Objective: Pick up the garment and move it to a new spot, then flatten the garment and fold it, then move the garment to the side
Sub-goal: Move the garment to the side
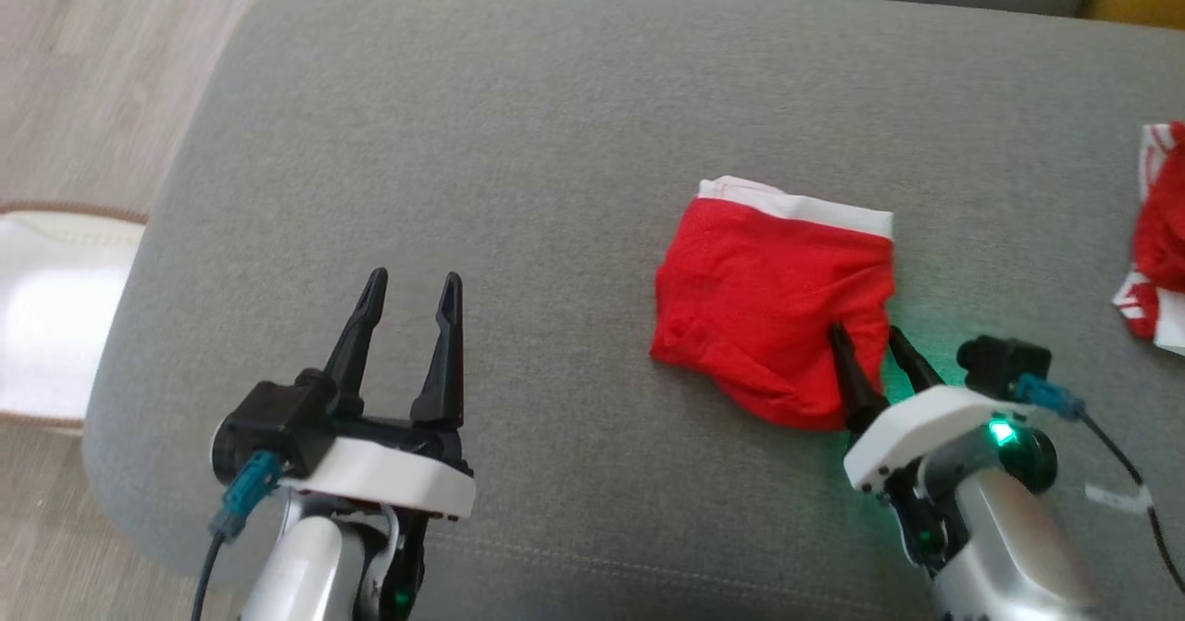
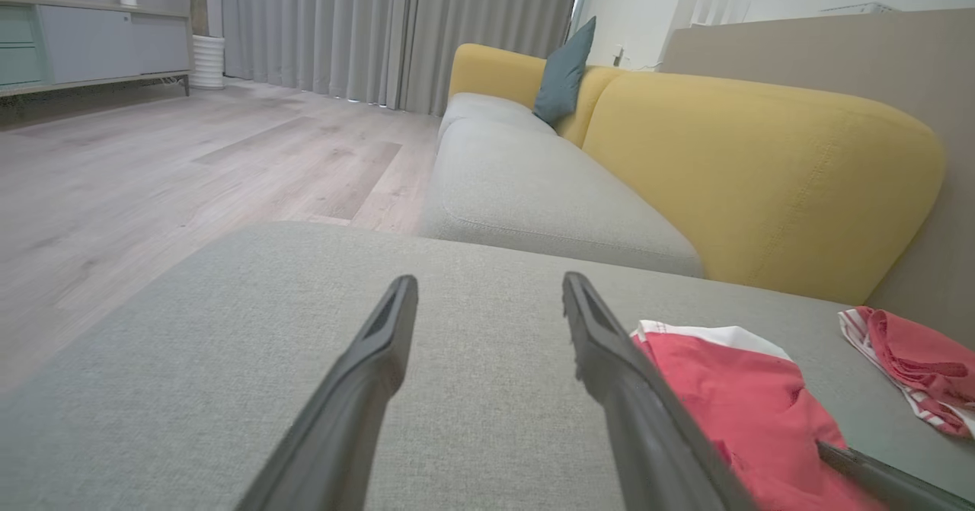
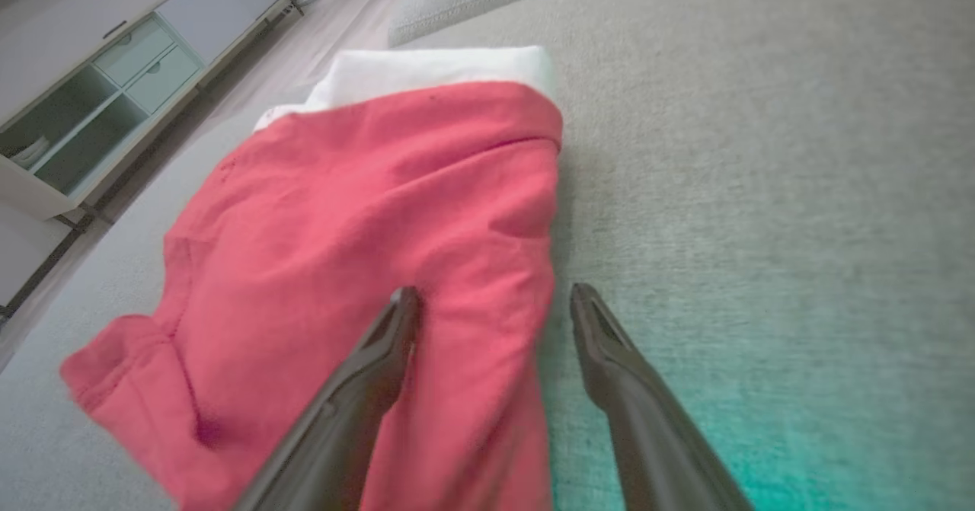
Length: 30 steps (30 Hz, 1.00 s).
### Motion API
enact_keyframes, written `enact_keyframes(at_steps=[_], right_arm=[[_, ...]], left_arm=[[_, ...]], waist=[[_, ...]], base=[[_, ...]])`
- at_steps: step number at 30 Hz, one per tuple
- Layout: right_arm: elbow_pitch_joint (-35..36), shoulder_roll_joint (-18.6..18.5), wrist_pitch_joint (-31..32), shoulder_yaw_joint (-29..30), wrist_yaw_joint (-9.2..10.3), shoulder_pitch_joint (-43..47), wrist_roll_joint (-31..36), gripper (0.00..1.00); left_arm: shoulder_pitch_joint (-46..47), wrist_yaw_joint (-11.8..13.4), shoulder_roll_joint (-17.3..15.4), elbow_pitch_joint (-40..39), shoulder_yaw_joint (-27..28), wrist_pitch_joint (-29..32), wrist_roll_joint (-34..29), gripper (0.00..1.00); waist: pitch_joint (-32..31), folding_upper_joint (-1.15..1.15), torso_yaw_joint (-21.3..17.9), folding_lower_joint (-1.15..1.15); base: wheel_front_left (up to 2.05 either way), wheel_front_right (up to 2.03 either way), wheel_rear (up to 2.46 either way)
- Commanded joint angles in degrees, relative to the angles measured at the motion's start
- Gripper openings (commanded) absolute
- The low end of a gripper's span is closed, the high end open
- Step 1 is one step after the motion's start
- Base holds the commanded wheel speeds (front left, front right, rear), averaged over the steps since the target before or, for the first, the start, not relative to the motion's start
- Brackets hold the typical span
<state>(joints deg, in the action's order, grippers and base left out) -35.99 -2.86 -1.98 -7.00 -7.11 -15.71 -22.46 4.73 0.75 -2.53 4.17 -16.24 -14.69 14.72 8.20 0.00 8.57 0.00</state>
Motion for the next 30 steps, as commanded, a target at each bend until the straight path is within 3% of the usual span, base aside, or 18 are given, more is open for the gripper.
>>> enact_keyframes(at_steps=[1, 4, 5, 13, 19, 24, 30], right_arm=[[-1.1, 0.0, -0.3, -2.1, -0.37, -4.1, -1.0, 1.0], [-3.5, 0.0, -0.1, -3.8, -0.37, -5.7, -1.1, 1.0], [-4.3, 0.0, 0.0, -5.3, -0.37, -6.4, -0.6, 0.0], [-7.7, 0.0, -3.9, -4.7, -0.37, -12.0, 11.4, 0.0], [-5.4, -1.5, -3.6, -6.3, -0.37, -15.1, 23.5, 0.0], [-2.3, -8.5, -1.2, -13.3, -0.37, -19.8, 26.6, 0.0], [0.7, -20.0, 2.2, -23.5, -0.37, -27.6, 22.9, 0.0]], left_arm=[[2.9, -0.2, -0.3, -1.6, 1.3, -0.3, 0.2, 1.0], [3.0, -0.1, -0.3, -1.5, 1.3, -0.3, 0.3, 1.0], [3.0, -0.1, -0.3, -1.5, 1.3, -0.3, 0.2, 1.0], [3.7, -0.5, -0.3, -1.7, 2.2, -0.3, -0.2, 1.0], [5.2, -1.2, -0.3, -2.6, 1.4, -0.3, -1.0, 1.0], [8.6, -2.3, -0.3, -3.6, 0.2, -0.3, -2.2, 1.0], [13.7, -3.5, -0.3, -4.3, -0.6, -0.3, -3.6, 1.0]], waist=[[1.0, 0.0, 1.3, 0.0], [1.2, 0.0, 1.6, 0.0], [1.4, 0.0, 1.7, 0.0], [1.7, 0.0, -0.5, 0.0], [1.8, 0.0, -5.3, 0.0], [4.1, 0.0, -10.7, 0.0], [9.0, 0.0, -17.0, 0.0]], base=[[0.0, 0.0, 0.0], [0.0, 0.0, 0.0], [0.0, 0.0, 0.0], [0.0, 0.0, 0.0], [0.0, 0.0, 0.0], [0.0, 0.0, 0.0], [0.0, 0.0, 0.0]])
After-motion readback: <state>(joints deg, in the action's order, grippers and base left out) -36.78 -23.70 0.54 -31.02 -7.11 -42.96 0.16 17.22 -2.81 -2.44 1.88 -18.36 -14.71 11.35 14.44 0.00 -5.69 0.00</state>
